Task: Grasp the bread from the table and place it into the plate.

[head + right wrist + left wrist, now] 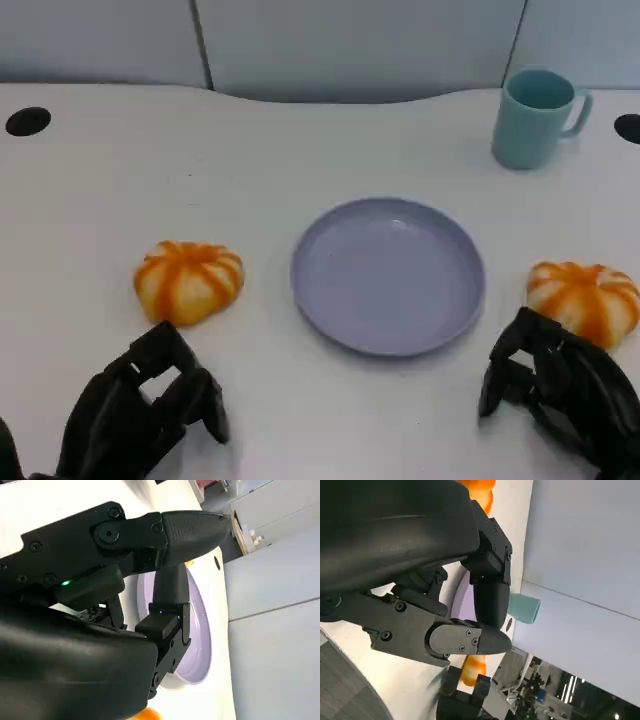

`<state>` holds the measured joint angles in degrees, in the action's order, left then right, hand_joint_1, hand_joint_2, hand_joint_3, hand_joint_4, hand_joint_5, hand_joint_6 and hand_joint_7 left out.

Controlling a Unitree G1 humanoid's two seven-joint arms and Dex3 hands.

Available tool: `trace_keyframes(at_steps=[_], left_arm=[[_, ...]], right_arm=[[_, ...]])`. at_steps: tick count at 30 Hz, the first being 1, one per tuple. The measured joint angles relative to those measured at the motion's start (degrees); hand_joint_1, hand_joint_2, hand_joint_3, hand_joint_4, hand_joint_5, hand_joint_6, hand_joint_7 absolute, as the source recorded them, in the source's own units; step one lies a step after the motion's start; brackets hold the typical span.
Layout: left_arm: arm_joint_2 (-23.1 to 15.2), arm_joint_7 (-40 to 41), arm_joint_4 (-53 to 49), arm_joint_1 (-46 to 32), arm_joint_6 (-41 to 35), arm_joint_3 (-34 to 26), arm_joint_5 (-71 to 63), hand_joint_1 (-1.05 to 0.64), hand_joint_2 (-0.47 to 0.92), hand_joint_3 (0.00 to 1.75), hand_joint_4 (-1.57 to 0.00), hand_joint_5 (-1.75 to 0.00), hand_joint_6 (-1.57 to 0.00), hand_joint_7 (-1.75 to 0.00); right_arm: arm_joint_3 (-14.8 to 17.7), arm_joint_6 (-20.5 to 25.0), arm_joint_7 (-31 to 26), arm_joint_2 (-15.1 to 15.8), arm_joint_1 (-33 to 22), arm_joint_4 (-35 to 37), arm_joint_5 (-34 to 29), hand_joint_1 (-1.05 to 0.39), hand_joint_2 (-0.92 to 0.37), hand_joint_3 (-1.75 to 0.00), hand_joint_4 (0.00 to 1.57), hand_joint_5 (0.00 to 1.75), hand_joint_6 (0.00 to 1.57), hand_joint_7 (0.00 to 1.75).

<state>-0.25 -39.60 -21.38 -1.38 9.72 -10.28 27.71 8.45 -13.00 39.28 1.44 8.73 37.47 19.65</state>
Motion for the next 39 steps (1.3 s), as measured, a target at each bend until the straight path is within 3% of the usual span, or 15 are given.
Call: trace_keyframes(at_steps=[10,14,18,20,21,22,23,30,39], left_arm=[[-0.37,0.69,1.23,-0.52,-0.11,-0.05,-0.59,-0.51,0.92,0.33,-0.79,-1.75,-0.56,-1.72],[-0.48,2.66,1.47,-1.16,4.61,-0.03,-4.54,-0.51,0.92,0.36,-0.69,-1.75,-0.5,-1.62],[-0.88,8.12,4.38,-1.74,10.64,0.5,-11.52,-0.51,0.92,0.35,-0.49,-1.5,-0.47,-1.0],[-1.89,10.5,5.72,-1.75,14.23,0.89,-15.85,-0.51,0.92,0.3,-0.48,-1.2,-0.53,-0.6],[-2.75,11.54,6.0,-1.74,16.62,1.18,-18.29,-0.51,0.92,0.3,-0.48,-1.15,-0.54,-0.52],[-3.69,12.46,6.18,-1.69,19.0,1.5,-20.46,-0.52,0.92,0.22,-0.45,-0.92,-0.55,-0.34],[-4.51,13.91,6.47,-1.71,21.02,1.78,-23.22,-0.53,0.92,0.19,-0.43,-0.81,-0.57,-0.23],[-10.83,27.68,12.8,-2.02,29.75,2.52,-46.25,-0.51,0.91,0.02,-0.18,-0.51,-0.45,-0.01],[-18.08,39.81,21.75,-1.55,25.65,4.28,-69.72,-0.6,0.89,0.0,-0.02,-0.24,-0.22,0.0]], right_arm=[[-0.12,-0.23,0.53,-0.32,-0.72,-0.72,0.0,-0.6,-0.92,-0.31,0.67,1.75,0.58,1.48],[-0.21,-0.27,0.56,-0.88,-0.97,-1.05,-0.01,-0.6,-0.92,-0.35,0.64,1.75,0.56,1.5],[-0.3,-0.25,0.84,-0.92,-1.0,-1.05,-0.03,-0.6,-0.92,-0.34,0.65,1.75,0.57,1.51],[-0.42,-0.29,0.75,-1.05,-0.99,-1.09,-0.19,-0.61,-0.92,-0.35,0.65,1.75,0.57,1.51],[-0.51,-0.37,0.6,-1.14,-0.99,-1.11,-0.31,-0.61,-0.92,-0.35,0.65,1.75,0.57,1.51],[-0.6,-0.48,0.4,-1.23,-0.99,-1.12,-0.4,-0.6,-0.92,-0.34,0.65,1.75,0.57,1.51],[-0.68,-0.47,0.35,-1.31,-1.0,-1.19,-0.4,-0.6,-0.92,-0.34,0.65,1.75,0.57,1.51],[-1.38,-0.31,0.52,-1.69,-1.6,-2.04,-0.42,-0.55,-0.92,-0.4,0.64,1.74,0.57,1.48],[-1.98,-0.86,0.67,-1.71,-1.86,-2.03,-0.34,-0.59,-0.92,-0.34,0.66,1.75,0.58,1.5]])
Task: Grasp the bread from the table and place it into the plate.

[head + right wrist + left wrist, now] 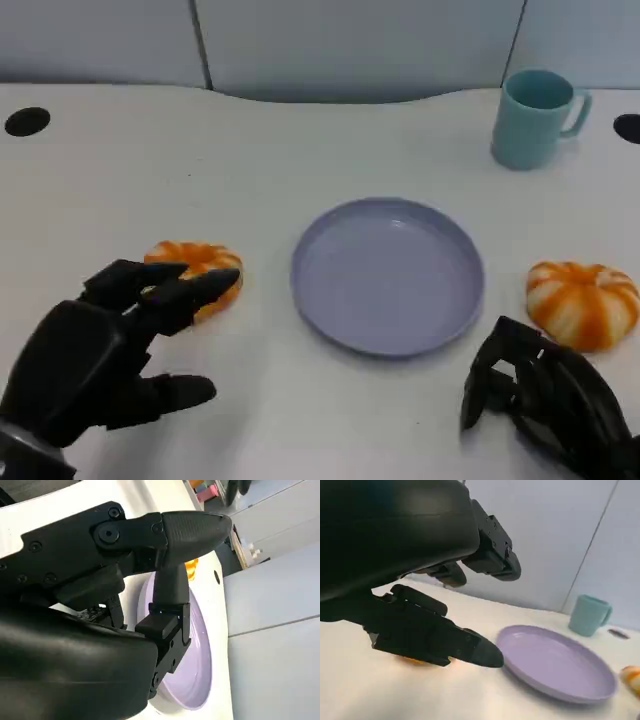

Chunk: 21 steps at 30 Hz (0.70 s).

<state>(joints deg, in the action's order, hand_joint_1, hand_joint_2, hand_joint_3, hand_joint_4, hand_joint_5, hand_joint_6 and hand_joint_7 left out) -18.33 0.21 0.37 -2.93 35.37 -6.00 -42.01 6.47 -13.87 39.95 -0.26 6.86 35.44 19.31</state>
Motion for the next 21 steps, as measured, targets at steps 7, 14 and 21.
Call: trace_keyframes(at_steps=[7,14,21], left_arm=[[-4.92,-0.01,2.87,3.13,-8.66,3.09,-5.66,-0.63,0.89,0.0,0.0,-0.14,-0.17,0.0],[-8.0,-2.94,2.23,9.51,-17.36,7.76,-9.39,-0.62,0.85,0.0,-0.03,-0.14,-0.16,0.0],[-11.09,-6.81,-0.56,13.87,-20.1,12.14,-9.0,-0.62,0.87,0.01,-0.05,-0.14,-0.13,0.0]], right_arm=[[-0.01,-0.03,0.15,-0.02,0.17,0.19,0.11,-0.59,-0.92,-0.34,0.65,1.75,0.58,1.51],[-0.25,0.63,-0.87,-0.12,0.05,-0.46,0.04,-0.58,-0.92,-0.35,0.65,1.75,0.57,1.53],[-0.22,1.96,-1.1,-0.14,-0.57,-1.95,0.39,-0.57,-0.92,-0.34,0.64,1.75,0.56,1.53]])
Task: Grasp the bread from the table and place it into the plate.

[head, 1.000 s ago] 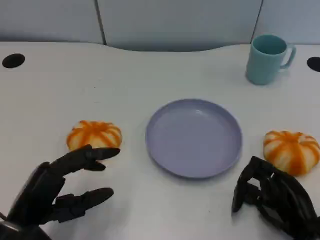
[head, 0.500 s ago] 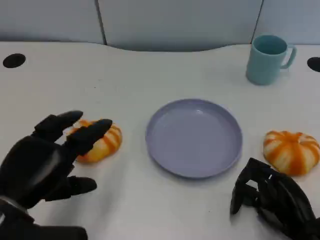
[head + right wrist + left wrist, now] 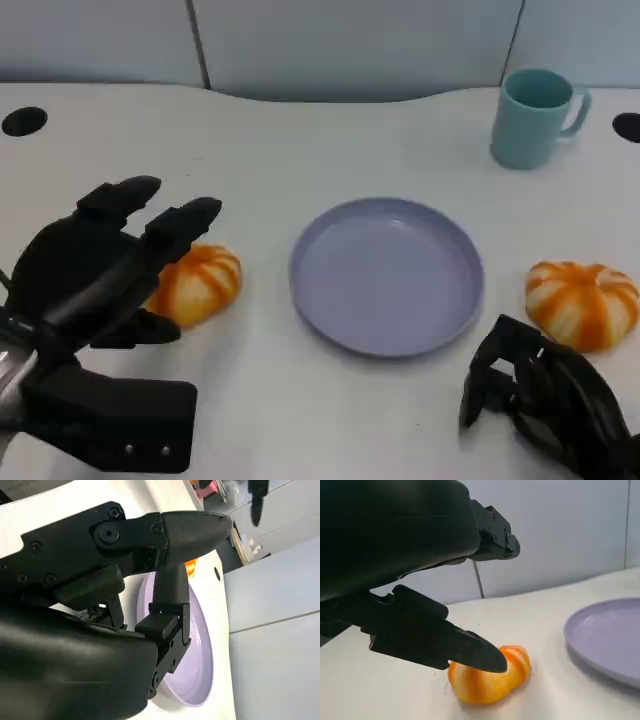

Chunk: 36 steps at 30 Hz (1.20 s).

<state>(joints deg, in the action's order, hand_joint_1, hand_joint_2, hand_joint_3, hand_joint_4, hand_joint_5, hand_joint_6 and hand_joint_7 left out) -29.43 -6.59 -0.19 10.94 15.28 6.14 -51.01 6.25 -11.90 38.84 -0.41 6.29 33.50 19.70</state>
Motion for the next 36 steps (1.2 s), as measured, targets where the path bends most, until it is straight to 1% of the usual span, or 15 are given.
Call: trace_keyframes(at_steps=[2,4,8,12,14,18,24,27,31,36], left_arm=[[-0.36,-1.18,-1.13,1.29,-0.61,0.87,0.28,-0.61,0.88,0.01,-0.05,-0.14,-0.11,0.0],[-0.64,-2.85,-2.31,2.88,-1.41,1.93,1.19,-0.62,0.89,0.01,-0.02,-0.12,-0.05,0.0],[-1.36,-8.01,-5.31,6.92,-3.61,4.41,2.25,-0.61,0.88,0.0,-0.03,-0.11,-0.08,-0.02],[-1.41,-8.92,-6.69,8.17,-4.43,5.93,2.77,-0.61,0.88,0.0,-0.04,-0.1,-0.09,-0.01],[-1.46,-8.96,-7.26,8.59,-4.53,6.56,3.44,-0.62,0.88,0.0,-0.01,-0.06,-0.05,0.0],[-1.43,-9.07,-11.93,10.46,-5.51,8.6,3.91,-0.63,0.89,0.0,0.0,-0.01,-0.01,0.0],[-1.34,-10.93,-15.83,13.36,-6.79,11.42,4.52,-0.65,0.87,0.0,0.0,0.0,0.0,0.0],[-0.13,-11.49,-19.28,15.75,-7.19,12.64,5.63,-0.66,0.86,0.0,0.0,0.0,0.0,0.0],[2.61,-12.11,-24.63,19.43,-9.7,14.34,6.39,-0.64,0.84,0.0,0.0,0.0,0.0,0.0],[4.78,-11.08,-29.18,22.16,-10.77,16.83,6.2,-0.63,0.83,0.0,0.0,0.0,0.0,0.0]], right_arm=[[0.12,0.48,0.09,0.01,-0.06,-0.14,0.41,-0.57,-0.92,-0.34,0.64,1.75,0.56,1.53],[0.14,0.74,0.09,0.01,-0.19,-0.28,0.65,-0.59,-0.92,-0.34,0.65,1.75,0.56,1.54],[0.04,0.89,-0.59,-0.03,-0.39,-0.71,0.61,-0.6,-0.92,-0.33,0.67,1.75,0.59,1.53],[0.04,1.11,-1.27,-0.07,-0.41,-1.1,0.6,-0.6,-0.92,-0.33,0.67,1.75,0.59,1.52],[0.03,1.19,-1.32,-0.03,-0.46,-1.24,0.56,-0.6,-0.92,-0.34,0.67,1.75,0.59,1.52],[-0.1,1.18,-1.28,0.06,-1.29,-2.18,0.16,-0.59,-0.92,-0.34,0.67,1.75,0.6,1.51],[-0.3,1.21,-1.71,0.17,-2.61,-3.86,-0.47,-0.6,-0.92,-0.35,0.67,1.75,0.61,1.5],[-0.31,1.21,-1.74,0.22,-2.93,-4.24,-0.46,-0.6,-0.92,-0.34,0.67,1.75,0.6,1.49],[-0.35,1.22,-1.63,0.23,-3.64,-4.87,-0.35,-0.6,-0.92,-0.32,0.66,1.75,0.6,1.48],[-0.31,2.93,-1.57,0.25,-4.41,-6.54,-0.12,-0.61,-0.92,-0.31,0.66,1.75,0.61,1.47]])
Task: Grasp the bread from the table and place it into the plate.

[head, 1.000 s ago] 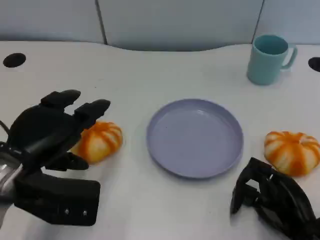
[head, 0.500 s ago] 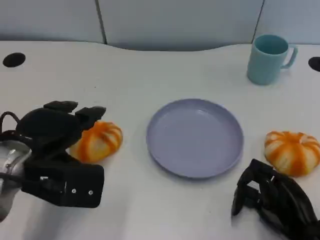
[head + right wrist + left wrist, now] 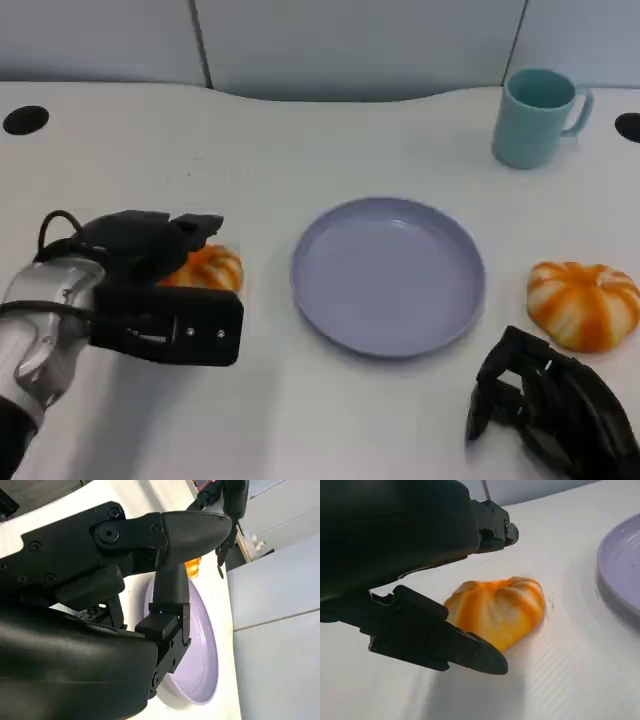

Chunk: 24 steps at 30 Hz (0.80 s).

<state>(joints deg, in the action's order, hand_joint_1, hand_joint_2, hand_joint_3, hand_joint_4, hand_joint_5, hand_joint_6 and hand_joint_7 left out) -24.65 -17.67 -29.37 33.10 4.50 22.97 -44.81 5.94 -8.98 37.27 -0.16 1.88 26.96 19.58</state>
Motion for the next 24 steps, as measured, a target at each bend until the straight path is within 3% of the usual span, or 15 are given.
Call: trace_keyframes(at_steps=[12,24], left_arm=[[4.36,1.28,-11.57,7.49,-1.66,2.81,0.81,-0.61,0.8,0.0,0.0,0.0,-0.03,-0.01],[8.3,3.87,-31.03,15.68,0.07,5.44,0.88,-0.62,0.81,0.0,0.0,0.0,-0.08,-0.03]], right_arm=[[0.18,0.85,0.41,0.15,-0.42,-1.07,0.48,-0.61,-0.92,-0.31,0.67,1.75,0.61,1.47],[0.19,1.78,0.53,0.24,-1.54,-2.77,1.08,-0.6,-0.92,-0.33,0.67,1.75,0.6,1.47]])
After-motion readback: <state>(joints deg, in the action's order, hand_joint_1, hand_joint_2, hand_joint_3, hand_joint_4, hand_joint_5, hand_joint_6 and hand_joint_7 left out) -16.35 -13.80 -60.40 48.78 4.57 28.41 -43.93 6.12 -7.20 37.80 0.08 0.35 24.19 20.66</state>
